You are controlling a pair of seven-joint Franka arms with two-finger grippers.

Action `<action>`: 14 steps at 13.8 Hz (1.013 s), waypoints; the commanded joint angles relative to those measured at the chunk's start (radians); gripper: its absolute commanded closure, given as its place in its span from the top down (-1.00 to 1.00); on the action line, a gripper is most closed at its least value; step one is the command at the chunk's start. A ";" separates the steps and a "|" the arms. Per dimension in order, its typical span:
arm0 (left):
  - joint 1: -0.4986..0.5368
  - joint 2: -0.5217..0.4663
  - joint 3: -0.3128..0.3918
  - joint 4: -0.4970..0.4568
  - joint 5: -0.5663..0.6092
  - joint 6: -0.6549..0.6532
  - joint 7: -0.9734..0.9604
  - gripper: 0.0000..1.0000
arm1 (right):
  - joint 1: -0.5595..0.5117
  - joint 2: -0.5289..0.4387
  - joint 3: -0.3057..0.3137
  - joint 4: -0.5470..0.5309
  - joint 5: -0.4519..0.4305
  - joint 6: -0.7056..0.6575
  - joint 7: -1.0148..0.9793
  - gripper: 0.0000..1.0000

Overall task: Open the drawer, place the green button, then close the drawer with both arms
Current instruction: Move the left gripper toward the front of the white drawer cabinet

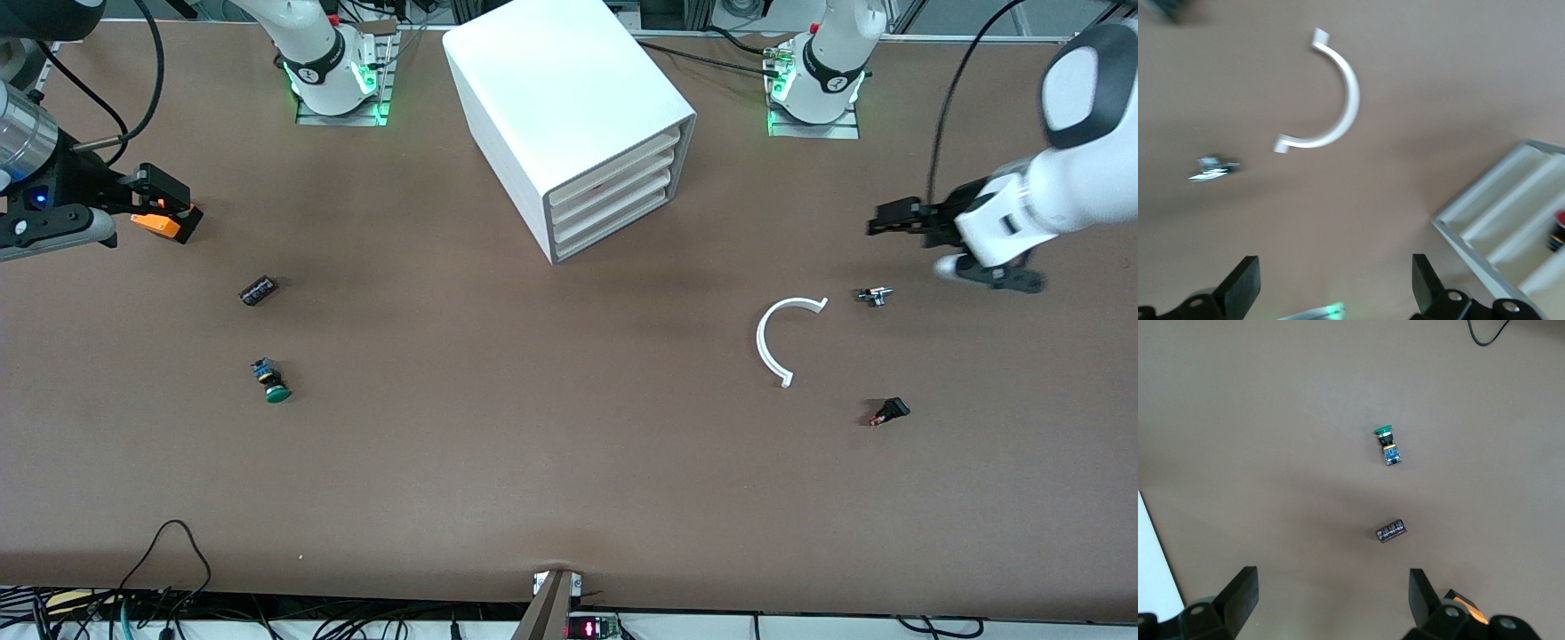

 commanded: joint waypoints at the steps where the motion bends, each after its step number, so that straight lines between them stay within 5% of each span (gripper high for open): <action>1: -0.029 0.055 0.008 -0.020 -0.083 0.006 0.106 1.00 | -0.010 0.011 0.007 0.021 -0.008 0.007 -0.001 1.00; 14: -0.164 0.356 -0.032 -0.037 -0.566 0.072 0.360 1.00 | -0.010 0.017 0.001 0.023 -0.008 0.023 -0.001 1.00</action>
